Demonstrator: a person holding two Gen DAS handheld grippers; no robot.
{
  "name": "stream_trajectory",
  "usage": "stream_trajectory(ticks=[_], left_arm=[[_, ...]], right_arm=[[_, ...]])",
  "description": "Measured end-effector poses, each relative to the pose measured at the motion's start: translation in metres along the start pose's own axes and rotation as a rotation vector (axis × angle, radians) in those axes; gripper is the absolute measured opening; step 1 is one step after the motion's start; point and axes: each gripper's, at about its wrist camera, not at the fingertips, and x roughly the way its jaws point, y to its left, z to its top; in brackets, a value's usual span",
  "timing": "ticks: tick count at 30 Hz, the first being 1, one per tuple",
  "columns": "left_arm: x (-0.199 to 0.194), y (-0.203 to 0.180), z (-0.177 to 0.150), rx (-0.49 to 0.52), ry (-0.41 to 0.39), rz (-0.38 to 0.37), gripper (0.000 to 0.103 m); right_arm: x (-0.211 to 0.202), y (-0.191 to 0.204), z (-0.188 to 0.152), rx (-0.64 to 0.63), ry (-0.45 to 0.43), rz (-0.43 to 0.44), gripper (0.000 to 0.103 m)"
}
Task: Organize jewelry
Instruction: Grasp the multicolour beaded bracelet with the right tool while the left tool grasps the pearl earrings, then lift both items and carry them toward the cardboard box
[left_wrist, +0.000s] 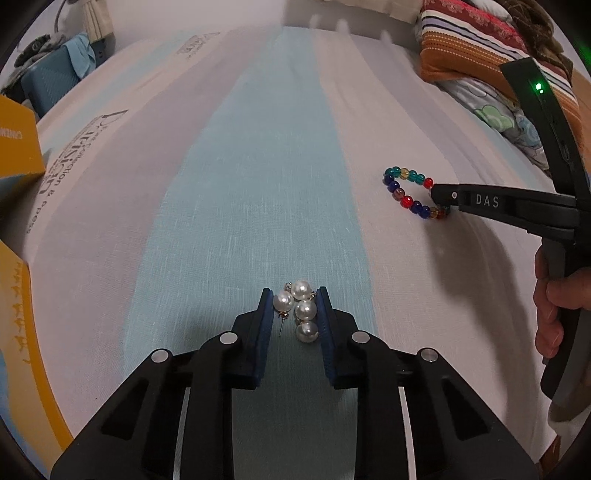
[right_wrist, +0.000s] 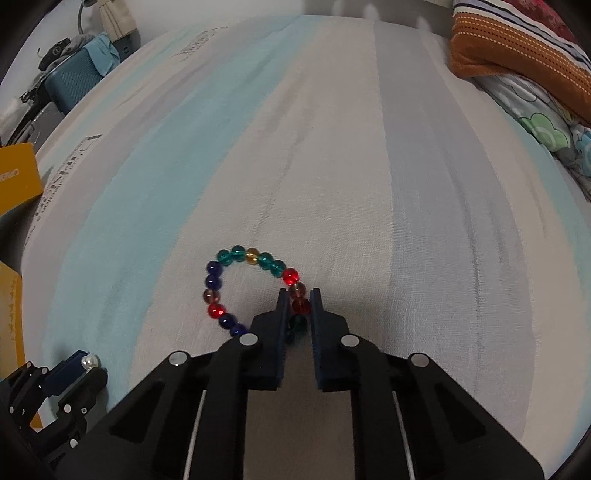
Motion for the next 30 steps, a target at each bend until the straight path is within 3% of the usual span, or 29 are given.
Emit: stream_trajectory(ticks=[16, 30], left_arm=[[-0.040, 0.011, 0.002, -0.013, -0.007, 0.046, 0.023], [-0.106, 0.034, -0.005, -0.038, -0.039, 0.079, 0.023]], right_arm=[[-0.059, 0.005, -0.007, -0.018, -0.076, 0.000, 0.009], [-0.131, 0.027, -0.034, -0.037, -0.131, 0.019, 0.009]])
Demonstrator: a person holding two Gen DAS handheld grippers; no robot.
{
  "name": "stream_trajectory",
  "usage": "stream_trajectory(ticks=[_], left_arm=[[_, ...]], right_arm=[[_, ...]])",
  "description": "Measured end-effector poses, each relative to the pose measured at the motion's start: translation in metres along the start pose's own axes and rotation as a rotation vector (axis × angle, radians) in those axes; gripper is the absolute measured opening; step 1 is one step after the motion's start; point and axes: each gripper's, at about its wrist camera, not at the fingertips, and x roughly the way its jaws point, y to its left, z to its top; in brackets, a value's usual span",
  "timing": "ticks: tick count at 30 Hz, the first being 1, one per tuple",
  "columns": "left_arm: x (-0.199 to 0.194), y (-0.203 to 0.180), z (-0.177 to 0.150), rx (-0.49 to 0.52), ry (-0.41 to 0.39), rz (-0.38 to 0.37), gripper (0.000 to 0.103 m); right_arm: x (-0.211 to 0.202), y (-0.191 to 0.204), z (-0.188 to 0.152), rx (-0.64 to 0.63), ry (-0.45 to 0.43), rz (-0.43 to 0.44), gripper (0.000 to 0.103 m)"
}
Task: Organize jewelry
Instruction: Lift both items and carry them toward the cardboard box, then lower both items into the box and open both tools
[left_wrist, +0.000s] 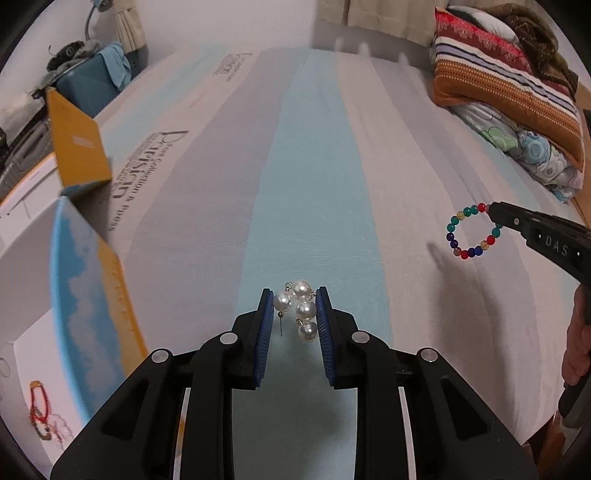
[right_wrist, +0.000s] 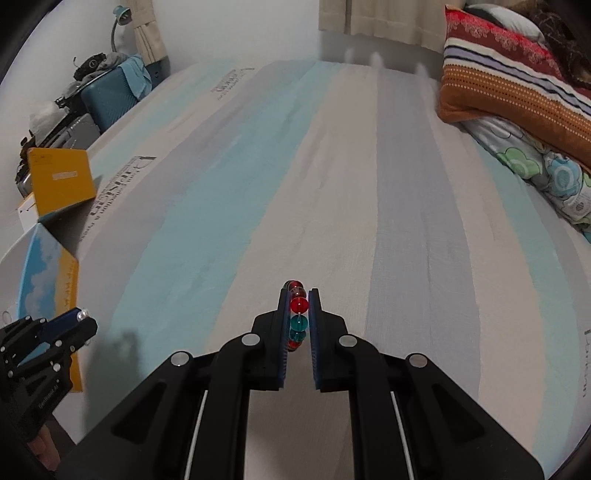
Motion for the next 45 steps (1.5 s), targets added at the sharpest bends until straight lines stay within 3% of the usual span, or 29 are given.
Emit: stream_trajectory(ticks=[15, 32, 45], left_arm=[[-0.083, 0.067, -0.015, -0.067, -0.053, 0.037, 0.023], [-0.137, 0.202, -0.057, -0.240, -0.067, 0.162, 0.023], [-0.142, 0.277, -0.100, -0.380, 0.018, 0.189, 0.023]], right_arm=[[-0.069, 0.068, -0.003, -0.047, -0.059, 0.051, 0.009], [-0.108, 0.228, 0.004, -0.209, -0.113, 0.195, 0.009], [-0.103, 0.339, -0.017, -0.362, -0.053, 0.296, 0.009]])
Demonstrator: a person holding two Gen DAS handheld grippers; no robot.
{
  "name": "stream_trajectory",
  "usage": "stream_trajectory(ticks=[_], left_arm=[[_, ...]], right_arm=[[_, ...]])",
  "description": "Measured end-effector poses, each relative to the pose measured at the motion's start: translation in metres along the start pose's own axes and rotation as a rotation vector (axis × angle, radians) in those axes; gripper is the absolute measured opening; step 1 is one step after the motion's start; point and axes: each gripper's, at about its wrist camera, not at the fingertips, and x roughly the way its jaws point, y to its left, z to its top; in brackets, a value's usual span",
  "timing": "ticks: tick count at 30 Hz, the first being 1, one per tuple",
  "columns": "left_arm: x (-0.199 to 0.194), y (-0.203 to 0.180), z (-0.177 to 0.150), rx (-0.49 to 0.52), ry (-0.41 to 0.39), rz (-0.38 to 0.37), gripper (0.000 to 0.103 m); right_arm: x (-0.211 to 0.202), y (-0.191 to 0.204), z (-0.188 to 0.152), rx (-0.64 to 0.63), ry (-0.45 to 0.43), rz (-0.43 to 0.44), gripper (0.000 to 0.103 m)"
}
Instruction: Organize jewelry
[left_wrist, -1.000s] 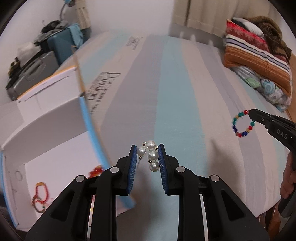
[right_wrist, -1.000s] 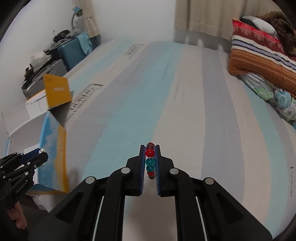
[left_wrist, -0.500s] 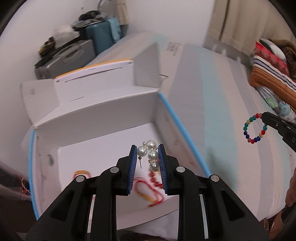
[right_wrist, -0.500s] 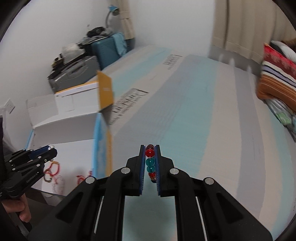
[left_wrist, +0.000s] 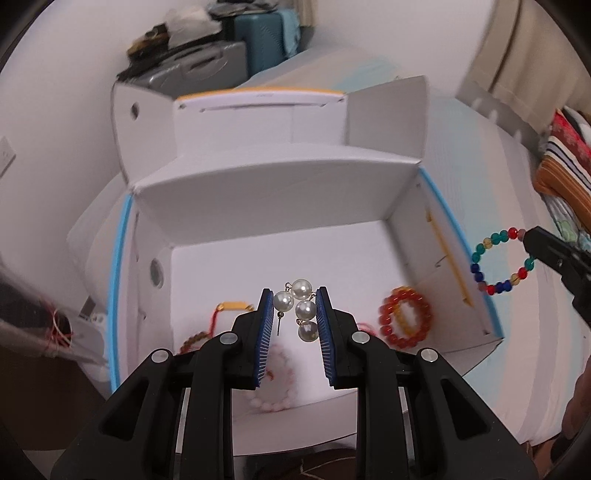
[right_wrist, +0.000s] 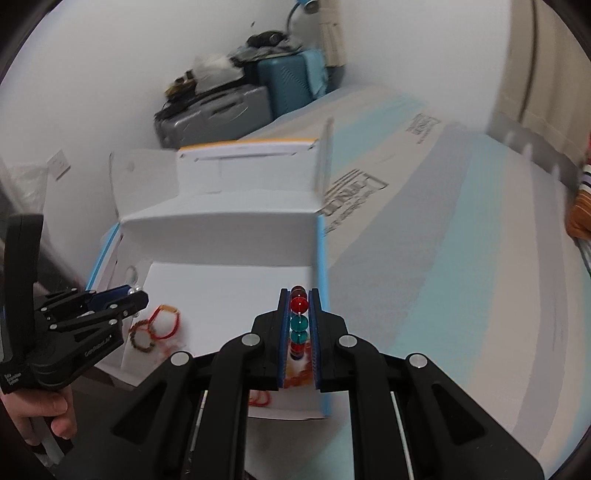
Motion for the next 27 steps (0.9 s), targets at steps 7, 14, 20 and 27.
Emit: stream_trajectory(ticks=[7, 14, 20, 27], left_arm=[[0.018, 0.023, -0.009, -0.035, 0.065, 0.004, 0.023], [0.038, 0.033, -0.016, -0.052, 0.128, 0.007, 0.023], [0.045, 0.034, -0.020, -0.052, 0.131, 0.013, 0.025], [0.029, 0.034, -0.021, -0.062, 0.058, 0.024, 0.062]], right_arm=[[0.037, 0.028, -0.011, -0.043, 0.118, 0.020, 0.009], [0.068, 0.032, -0.022, -0.039, 0.231, 0.010, 0.009], [0.075, 0.036, -0.029, -0.050, 0.239, 0.000, 0.012], [0.058, 0.038, -0.031, -0.062, 0.160, -0.007, 0.066]])
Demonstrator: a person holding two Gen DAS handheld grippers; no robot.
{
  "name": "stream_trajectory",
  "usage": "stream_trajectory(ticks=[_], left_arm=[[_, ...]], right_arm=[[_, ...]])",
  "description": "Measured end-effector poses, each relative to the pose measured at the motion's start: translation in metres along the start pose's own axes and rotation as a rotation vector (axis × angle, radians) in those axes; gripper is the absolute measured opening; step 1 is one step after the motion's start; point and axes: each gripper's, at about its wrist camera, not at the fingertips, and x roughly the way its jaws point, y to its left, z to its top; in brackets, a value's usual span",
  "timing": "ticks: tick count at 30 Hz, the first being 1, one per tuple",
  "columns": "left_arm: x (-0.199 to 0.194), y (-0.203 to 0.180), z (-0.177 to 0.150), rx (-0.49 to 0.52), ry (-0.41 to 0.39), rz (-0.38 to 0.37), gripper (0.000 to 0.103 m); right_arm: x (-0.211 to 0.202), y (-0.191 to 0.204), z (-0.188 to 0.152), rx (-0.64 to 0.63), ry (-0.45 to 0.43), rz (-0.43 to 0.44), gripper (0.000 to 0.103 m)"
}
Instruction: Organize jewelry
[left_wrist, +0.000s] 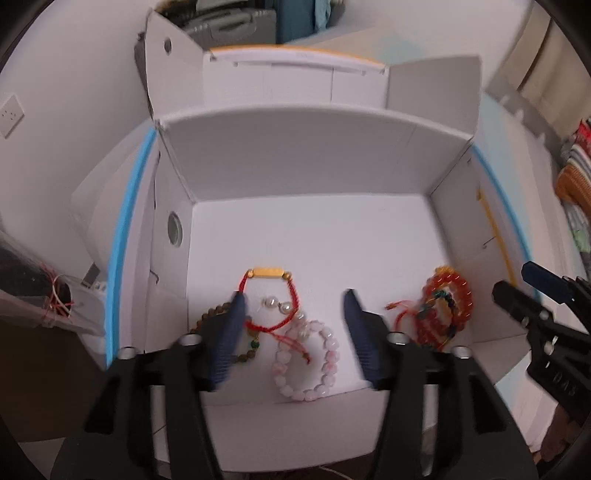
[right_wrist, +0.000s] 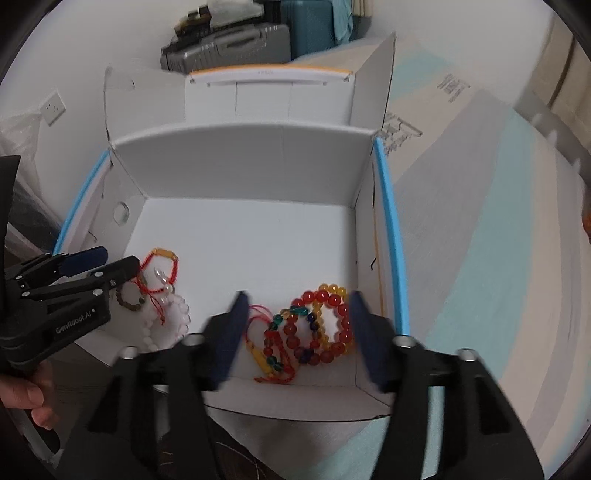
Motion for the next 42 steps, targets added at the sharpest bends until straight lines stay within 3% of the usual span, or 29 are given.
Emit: stream_trajectory(ticks=[1, 4, 7, 13, 23, 30, 42], left_arm=[[-0.005, -0.002, -0.001, 0.009, -0.016, -0.002, 0.068], [-0.024, -0.008, -0.006, 0.034, -0.090, 0.018, 0.087], [-0.038, -0.008, -0.010, 0.025, -0.132, 0.021, 0.097], [-0.067, -0.005, -0.028, 0.012, -0.210, 0.013, 0.097], [-0.101, -0.002, -0.070, -0.028, -0.315, -0.045, 0.097], [-0.106, -0.001, -0.094, -0.024, -0.328, -0.004, 0.097], [-0.103, 0.000, -0.101, -0.017, -0.312, 0.018, 0.097]], right_arm=[[-0.003, 0.000, -0.001, -0.004, -0.013, -0.004, 0.075], [-0.020, -0.001, -0.004, -0.008, -0.072, -0.020, 0.087], [-0.038, -0.002, -0.008, -0.008, -0.123, -0.038, 0.095], [-0.075, -0.006, -0.023, 0.020, -0.209, -0.039, 0.096], [-0.108, -0.003, -0.066, 0.060, -0.272, -0.049, 0.096], [-0.109, -0.001, -0.090, 0.075, -0.265, -0.059, 0.096], [-0.106, -0.004, -0.103, 0.094, -0.250, -0.054, 0.096]])
